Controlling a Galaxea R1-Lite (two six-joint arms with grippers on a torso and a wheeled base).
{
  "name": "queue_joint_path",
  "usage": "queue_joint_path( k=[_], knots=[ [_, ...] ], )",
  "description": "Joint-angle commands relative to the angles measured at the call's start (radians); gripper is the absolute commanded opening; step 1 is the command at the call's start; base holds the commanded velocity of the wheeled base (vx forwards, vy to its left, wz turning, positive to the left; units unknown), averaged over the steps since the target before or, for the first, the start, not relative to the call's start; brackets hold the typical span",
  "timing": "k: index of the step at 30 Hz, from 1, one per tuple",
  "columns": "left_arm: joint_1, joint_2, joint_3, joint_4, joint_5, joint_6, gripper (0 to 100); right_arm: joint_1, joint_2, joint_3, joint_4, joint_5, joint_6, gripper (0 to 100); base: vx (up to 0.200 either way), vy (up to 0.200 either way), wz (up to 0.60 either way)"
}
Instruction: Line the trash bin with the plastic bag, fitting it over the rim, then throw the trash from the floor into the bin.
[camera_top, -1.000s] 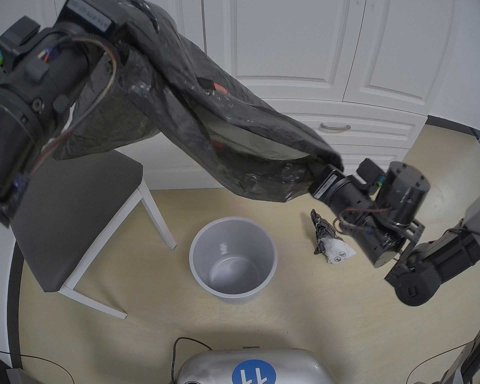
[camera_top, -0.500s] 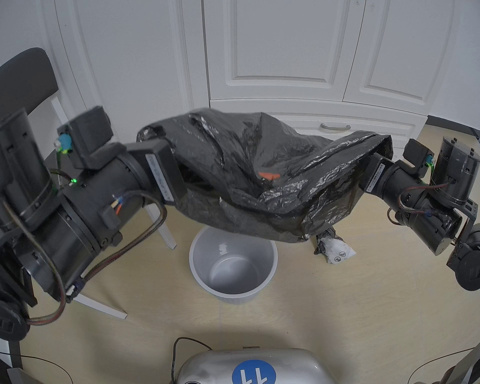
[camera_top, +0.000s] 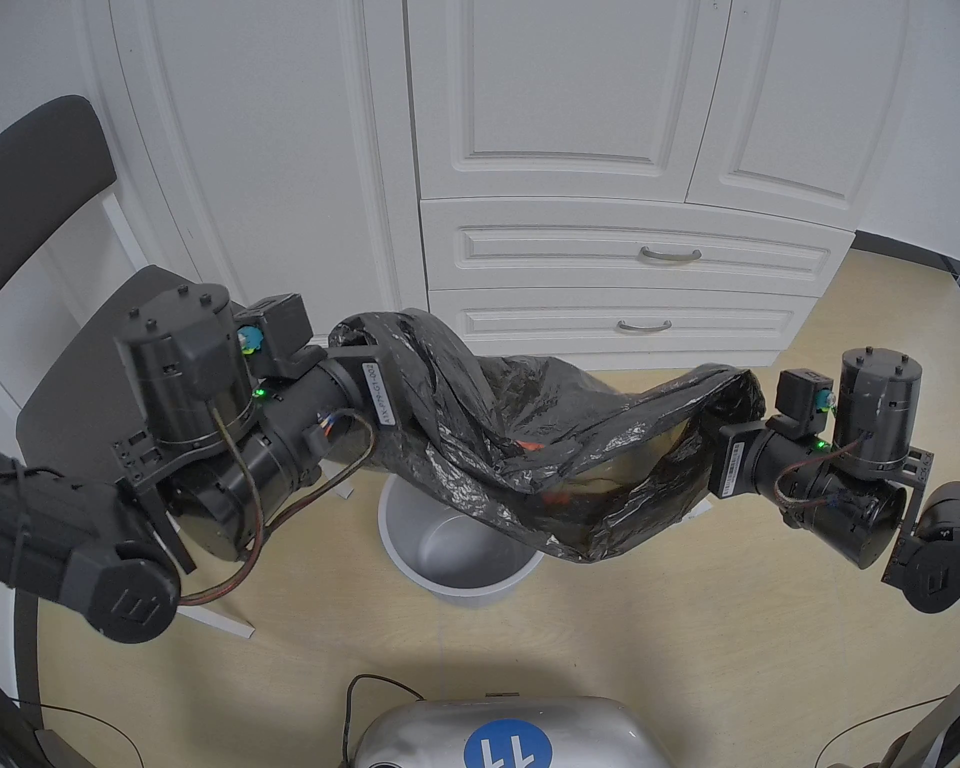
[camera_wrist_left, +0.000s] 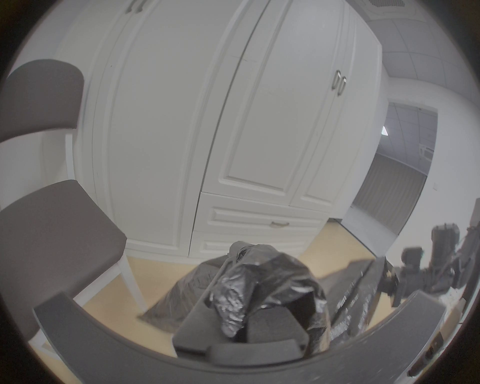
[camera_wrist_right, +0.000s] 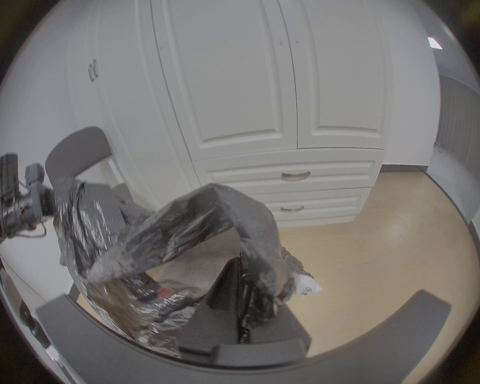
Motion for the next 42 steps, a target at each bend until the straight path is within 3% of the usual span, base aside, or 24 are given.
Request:
queue_joint_path(
  k=[1,5,14,23,29,31,32,34,35,42],
  knots=[
    [0.039,0.148,-0.034,-0.084,-0.001,-0.012,0,0.001,0.070,0.016,0.000,-0.003,-0.013,0,0.000,0.000,0.00],
    [0.052,0.225,-0.070,-0.199,0.001,-0.017,0,-0.001,0.078,0.018,-0.067,-0.003,-0.013,0,0.000,0.000,0.00],
    [0.052,0.239,-0.149,-0.247,0.002,-0.116,0,0.001,0.058,0.042,-0.245,-0.060,-0.056,0,0.000,0.000,0.00],
    [0.068,0.259,-0.151,-0.236,0.001,-0.135,0,0.036,0.064,0.096,-0.319,-0.060,-0.097,0,0.000,0.000,0.00],
    [0.146,0.306,-0.126,-0.112,-0.049,-0.122,0,0.051,0.247,0.113,-0.320,-0.063,-0.102,0,0.000,0.000,0.00],
    [0.158,0.293,-0.085,-0.043,-0.076,-0.093,0,0.053,0.271,0.117,-0.320,-0.072,-0.105,0,0.000,0.000,0.00],
    [0.177,0.253,-0.024,0.057,-0.130,-0.004,0,0.054,0.284,0.139,-0.316,-0.084,-0.131,0,0.000,0.000,0.00],
    [0.177,0.253,-0.024,0.057,-0.130,-0.004,0,0.054,0.284,0.139,-0.316,-0.084,-0.131,0,0.000,0.000,0.00],
    [0.184,0.193,0.029,0.158,-0.182,0.086,0,0.057,0.284,0.192,-0.306,-0.083,-0.198,0,0.000,0.000,0.00],
    [0.204,0.188,0.078,0.212,-0.185,0.190,0,0.073,0.310,0.286,-0.306,-0.081,-0.310,0,0.000,0.000,0.00]
  ],
)
